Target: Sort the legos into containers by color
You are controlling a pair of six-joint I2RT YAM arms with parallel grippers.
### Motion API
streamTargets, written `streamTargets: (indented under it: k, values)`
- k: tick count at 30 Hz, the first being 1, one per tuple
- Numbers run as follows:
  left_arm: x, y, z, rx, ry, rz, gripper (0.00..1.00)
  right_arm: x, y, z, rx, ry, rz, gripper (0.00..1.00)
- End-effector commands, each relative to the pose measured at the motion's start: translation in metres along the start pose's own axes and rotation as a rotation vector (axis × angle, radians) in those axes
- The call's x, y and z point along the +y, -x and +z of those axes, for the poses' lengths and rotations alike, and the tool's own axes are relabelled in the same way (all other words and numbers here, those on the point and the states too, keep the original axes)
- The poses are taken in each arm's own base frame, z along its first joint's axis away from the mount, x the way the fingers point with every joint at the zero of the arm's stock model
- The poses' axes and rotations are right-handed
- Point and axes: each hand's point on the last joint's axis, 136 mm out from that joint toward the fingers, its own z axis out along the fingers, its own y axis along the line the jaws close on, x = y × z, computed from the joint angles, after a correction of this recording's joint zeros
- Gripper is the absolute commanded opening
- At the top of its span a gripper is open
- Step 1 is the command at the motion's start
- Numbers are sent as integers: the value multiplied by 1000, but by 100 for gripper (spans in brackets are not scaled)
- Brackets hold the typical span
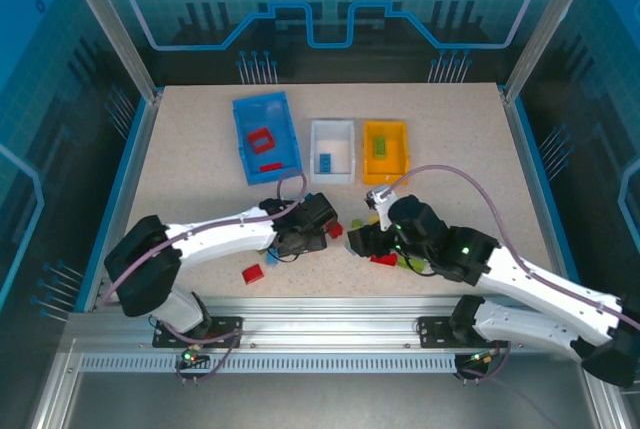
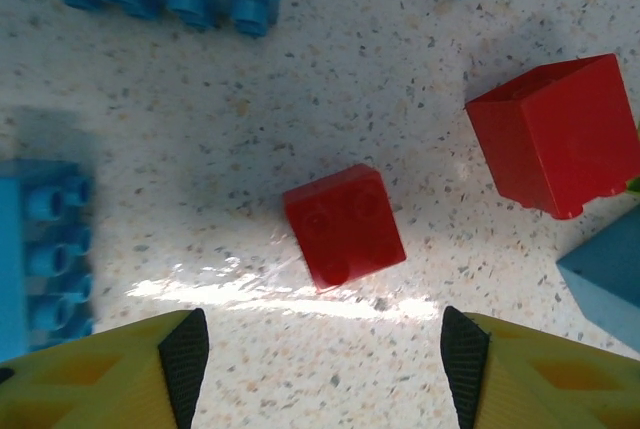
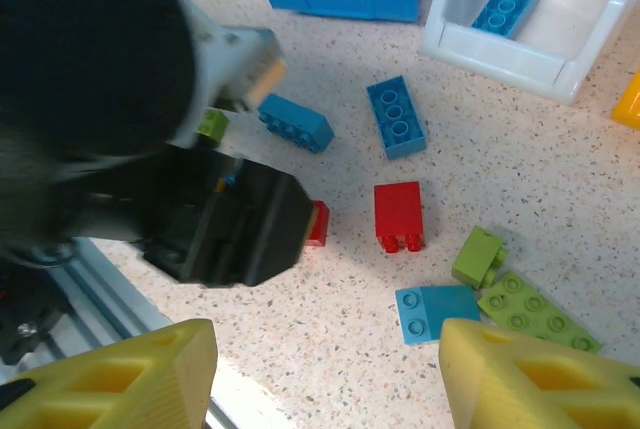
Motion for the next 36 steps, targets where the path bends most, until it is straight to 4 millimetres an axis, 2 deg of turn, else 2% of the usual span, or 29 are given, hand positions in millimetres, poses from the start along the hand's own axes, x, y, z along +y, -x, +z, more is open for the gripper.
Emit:
streamTargets:
  k: [1,4,7,12,15,19,23,25,29,36]
  values:
    - [-17,1,7,16,-16,-20,68,-1,-6,-12,-7,4,19,63]
    - [-15,2,20,7,16,-13,66,-1,-4,-18,-20,8,27,63]
    - [-9,2,35,14,41,-14,60,1,-3,-18,-19,13,31,63]
    - [-6,4,48,4,50,-15,41,3,0,-17,-21,16,35,62]
    - [-5,9,44,-24,52,-10,29,2,0,-16,-20,10,34,61]
    - [4,18,30,-76,71,6,25,2,-1,-12,-17,8,33,61]
    - [13,33,3,-133,82,32,24,2,-2,-11,-21,10,37,61]
    - [16,44,-14,-168,78,41,24,2,0,-11,-26,9,35,60]
    - [28,80,-42,-211,47,21,24,4,8,-9,-39,6,27,61]
    - [35,166,-49,-239,30,28,24,16,38,9,-72,3,42,60]
